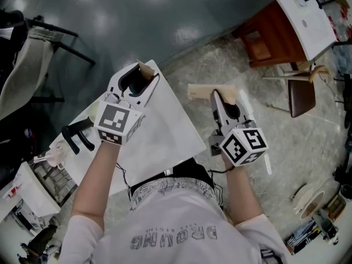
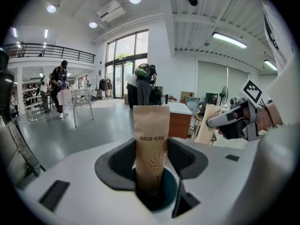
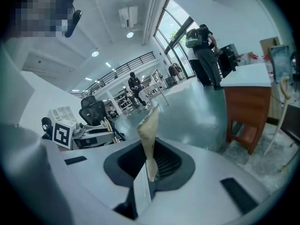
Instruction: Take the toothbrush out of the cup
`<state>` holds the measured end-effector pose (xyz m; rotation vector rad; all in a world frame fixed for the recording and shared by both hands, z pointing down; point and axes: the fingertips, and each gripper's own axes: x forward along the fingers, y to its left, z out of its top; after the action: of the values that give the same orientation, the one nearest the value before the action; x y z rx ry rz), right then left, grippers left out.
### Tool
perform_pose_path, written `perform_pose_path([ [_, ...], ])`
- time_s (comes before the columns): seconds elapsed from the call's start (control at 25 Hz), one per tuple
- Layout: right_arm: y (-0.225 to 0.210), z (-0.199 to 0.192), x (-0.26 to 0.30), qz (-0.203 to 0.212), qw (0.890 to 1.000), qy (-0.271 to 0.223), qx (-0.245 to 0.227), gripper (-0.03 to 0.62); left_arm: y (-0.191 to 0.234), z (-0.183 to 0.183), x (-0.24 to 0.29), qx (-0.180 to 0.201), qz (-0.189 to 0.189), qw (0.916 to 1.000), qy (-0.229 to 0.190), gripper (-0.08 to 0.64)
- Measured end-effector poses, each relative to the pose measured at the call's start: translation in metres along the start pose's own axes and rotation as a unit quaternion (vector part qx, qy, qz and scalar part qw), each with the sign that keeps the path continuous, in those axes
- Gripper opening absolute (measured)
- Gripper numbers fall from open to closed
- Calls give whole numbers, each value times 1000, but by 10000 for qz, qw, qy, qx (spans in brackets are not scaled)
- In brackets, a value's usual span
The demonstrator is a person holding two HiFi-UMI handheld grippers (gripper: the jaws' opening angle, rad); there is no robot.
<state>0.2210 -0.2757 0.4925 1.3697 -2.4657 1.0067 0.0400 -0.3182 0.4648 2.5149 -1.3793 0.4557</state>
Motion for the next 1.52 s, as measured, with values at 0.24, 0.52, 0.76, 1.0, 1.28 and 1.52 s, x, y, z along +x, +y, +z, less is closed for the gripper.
perform_pose_path([
  [0.24, 7, 0, -4, 14, 10000, 10, -30, 46, -3, 5, -8, 30, 4, 10000, -73, 230],
  [0.52, 14, 8, -13, 78, 9998, -139, -88, 46, -8, 21, -21, 103, 44, 9997, -214, 227],
  [0.76, 25, 18, -26, 107, 9994, -278, -184, 45, -14, 40, -38, 233, 79, 9989, -391, 225],
  [1.0, 34, 24, -41, 112, 9987, -434, -236, 44, -21, 57, -56, 343, 99, 9979, -546, 224],
  [1.28, 48, 32, -56, 137, 9975, -613, -335, 44, -29, 76, -82, 474, 140, 9957, -787, 221],
  [1.52, 62, 36, -70, 194, 9964, -714, -408, 44, -37, 96, -109, 546, 174, 9932, -1010, 219],
])
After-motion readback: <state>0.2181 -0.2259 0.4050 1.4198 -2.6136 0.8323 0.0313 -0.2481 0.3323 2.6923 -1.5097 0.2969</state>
